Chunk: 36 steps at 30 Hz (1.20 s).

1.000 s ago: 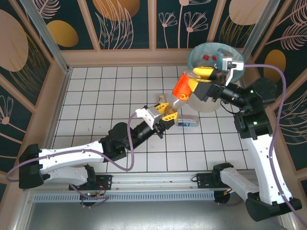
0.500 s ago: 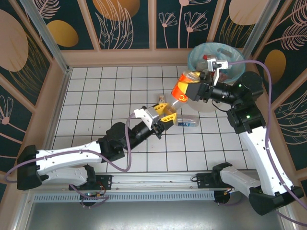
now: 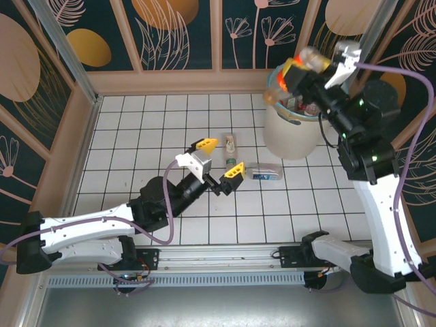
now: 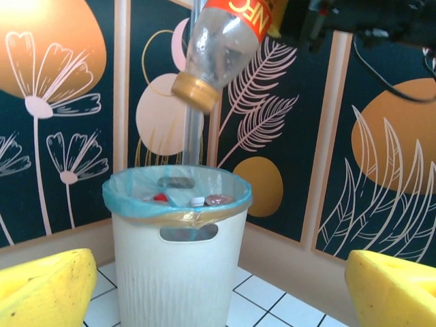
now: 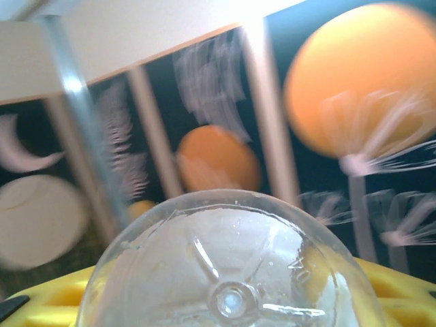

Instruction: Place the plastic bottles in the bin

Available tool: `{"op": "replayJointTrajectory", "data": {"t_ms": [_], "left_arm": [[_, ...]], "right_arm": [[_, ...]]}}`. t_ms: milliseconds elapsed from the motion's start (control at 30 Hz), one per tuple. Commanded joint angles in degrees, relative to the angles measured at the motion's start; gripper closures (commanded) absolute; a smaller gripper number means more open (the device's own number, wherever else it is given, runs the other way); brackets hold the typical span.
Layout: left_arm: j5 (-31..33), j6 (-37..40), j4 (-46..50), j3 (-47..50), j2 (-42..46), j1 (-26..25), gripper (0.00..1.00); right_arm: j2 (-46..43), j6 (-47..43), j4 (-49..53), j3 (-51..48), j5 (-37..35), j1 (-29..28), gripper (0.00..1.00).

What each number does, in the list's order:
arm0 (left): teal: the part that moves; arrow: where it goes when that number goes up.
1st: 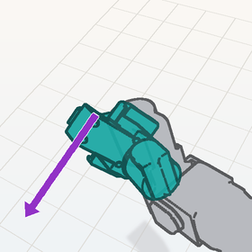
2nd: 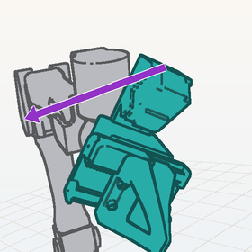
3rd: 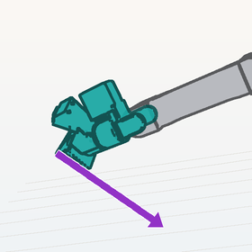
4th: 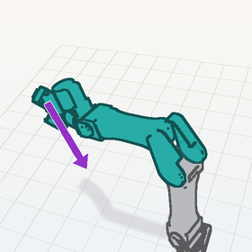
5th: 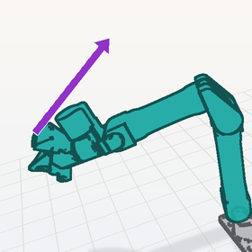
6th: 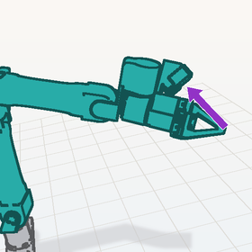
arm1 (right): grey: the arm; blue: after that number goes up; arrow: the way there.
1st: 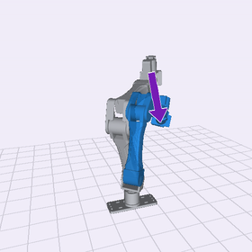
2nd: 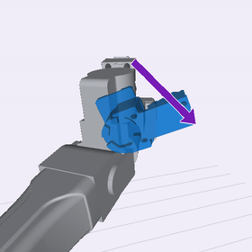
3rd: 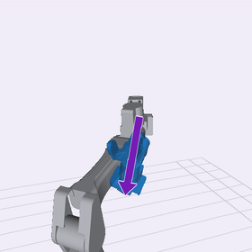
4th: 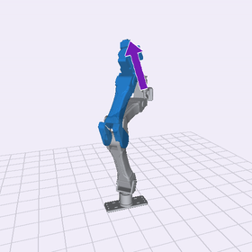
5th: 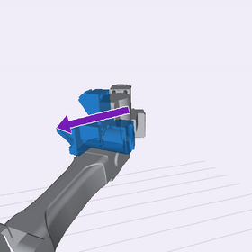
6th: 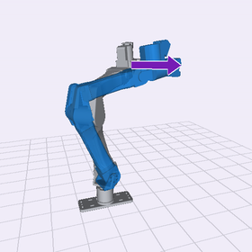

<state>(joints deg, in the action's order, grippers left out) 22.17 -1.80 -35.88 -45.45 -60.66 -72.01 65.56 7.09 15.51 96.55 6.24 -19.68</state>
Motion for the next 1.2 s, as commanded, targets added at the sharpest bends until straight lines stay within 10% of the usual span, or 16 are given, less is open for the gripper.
{"op": "replayJointTrajectory", "data": {"t_ms": [0,400,733,933,1167], "left_arm": [[2.8,-4.2,1.5,1.1,1.8,-0.1,0.06],[9.7,-6.2,9.1,1.0,4.0,0.0,0.03],[10.7,-5.0,8.1,1.0,1.9,0.0,0.01],[11.0,-4.7,7.8,0.6,0.8,0.0,0.01],[10.1,-5.2,8.1,0.5,0.7,-0.1,0.02]], "right_arm": [[7.8,-12.2,3.6,5.8,-23.9,0.4,0.61],[24.2,-26.9,-3.0,7.1,-49.5,2.9,0.57],[25.8,-28.8,-8.1,-2.7,-49.1,8.1,0.48],[29.2,-27.7,-2.7,-0.6,-51.1,8.1,0.18],[31.2,-24.2,3.6,3.6,-50.5,8.0,0.17]]}}
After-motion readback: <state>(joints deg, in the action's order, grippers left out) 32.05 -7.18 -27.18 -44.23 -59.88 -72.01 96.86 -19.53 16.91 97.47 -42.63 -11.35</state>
